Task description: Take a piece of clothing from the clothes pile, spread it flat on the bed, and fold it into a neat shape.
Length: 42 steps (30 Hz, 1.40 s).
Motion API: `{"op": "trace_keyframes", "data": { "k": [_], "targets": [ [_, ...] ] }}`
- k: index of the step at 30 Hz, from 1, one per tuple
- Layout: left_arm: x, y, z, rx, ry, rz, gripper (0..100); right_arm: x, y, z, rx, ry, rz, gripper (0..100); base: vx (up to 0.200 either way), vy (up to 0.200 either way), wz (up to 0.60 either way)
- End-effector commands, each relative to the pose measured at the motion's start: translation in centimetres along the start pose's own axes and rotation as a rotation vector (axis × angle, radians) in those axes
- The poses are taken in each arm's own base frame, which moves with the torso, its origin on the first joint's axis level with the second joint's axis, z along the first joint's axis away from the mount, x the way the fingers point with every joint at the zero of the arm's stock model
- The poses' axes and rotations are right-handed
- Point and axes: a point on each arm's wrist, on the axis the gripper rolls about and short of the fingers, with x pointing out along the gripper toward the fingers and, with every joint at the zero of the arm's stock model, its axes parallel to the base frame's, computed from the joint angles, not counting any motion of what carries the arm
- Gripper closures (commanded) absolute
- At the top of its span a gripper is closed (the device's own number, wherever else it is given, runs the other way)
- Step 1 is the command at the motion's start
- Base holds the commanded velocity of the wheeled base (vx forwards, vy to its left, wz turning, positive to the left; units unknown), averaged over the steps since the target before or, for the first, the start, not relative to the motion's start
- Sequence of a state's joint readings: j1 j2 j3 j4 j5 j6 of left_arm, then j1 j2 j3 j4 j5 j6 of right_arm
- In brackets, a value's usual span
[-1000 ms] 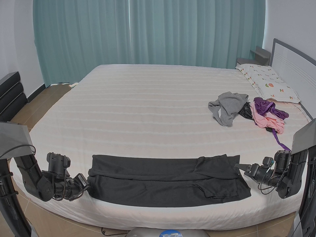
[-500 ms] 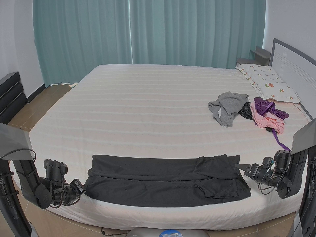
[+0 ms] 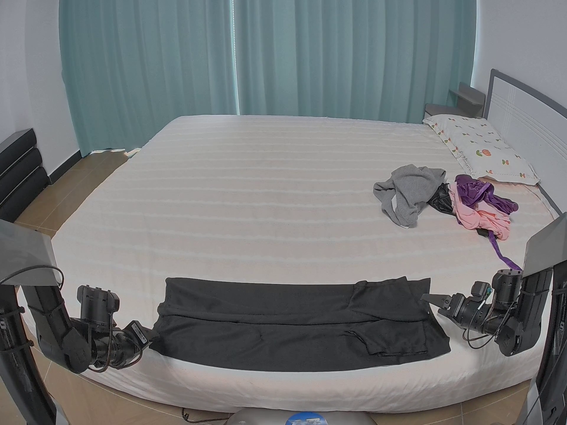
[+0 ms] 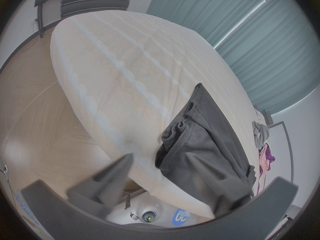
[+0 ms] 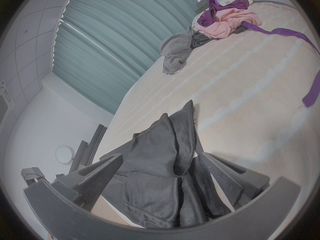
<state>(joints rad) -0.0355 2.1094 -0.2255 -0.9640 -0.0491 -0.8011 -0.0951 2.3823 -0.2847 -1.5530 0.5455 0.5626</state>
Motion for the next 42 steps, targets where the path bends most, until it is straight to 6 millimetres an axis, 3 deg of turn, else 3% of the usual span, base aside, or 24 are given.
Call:
{"op": "trace_keyframes", "data": {
  "k": [1, 12, 18, 24, 32, 38, 42],
  "targets": [
    [0.2, 0.0, 0.4, -0.011, -0.012, -0.003, 0, 0.0, 0.1, 0.1, -0.006, -0.009, 0.006, 0, 0.000, 0.000, 0.00],
    [0.3, -2.5, 2.8, -0.005, -0.070, -0.135, 0, 0.0, 0.1, 0.2, -0.008, -0.011, 0.008, 0, 0.000, 0.000, 0.00],
    [1.7, -5.4, 5.6, 0.037, -0.048, -0.183, 0, -0.1, 0.1, 0.3, -0.009, -0.017, 0.009, 0, 0.000, 0.000, 0.00],
    [3.2, -7.0, 7.2, 0.066, -0.033, -0.170, 0, -0.1, 0.2, 0.4, -0.011, -0.020, 0.010, 0, 0.000, 0.000, 0.00],
    [4.8, -5.8, 6.6, 0.052, 0.026, -0.147, 0, 0.3, 1.2, 1.2, -0.007, -0.041, 0.023, 0, 0.000, 0.000, 0.00],
    [4.8, -5.4, 6.4, 0.048, 0.035, -0.136, 0, 1.5, 3.7, 1.2, -0.032, 0.007, 0.011, 0, 0.000, 0.000, 0.00],
    [4.7, -5.1, 6.1, 0.047, 0.044, -0.127, 0, 1.4, 5.6, 2.6, -0.027, -0.025, -0.099, 0, 0.000, 0.000, 0.00]
  ]
}}
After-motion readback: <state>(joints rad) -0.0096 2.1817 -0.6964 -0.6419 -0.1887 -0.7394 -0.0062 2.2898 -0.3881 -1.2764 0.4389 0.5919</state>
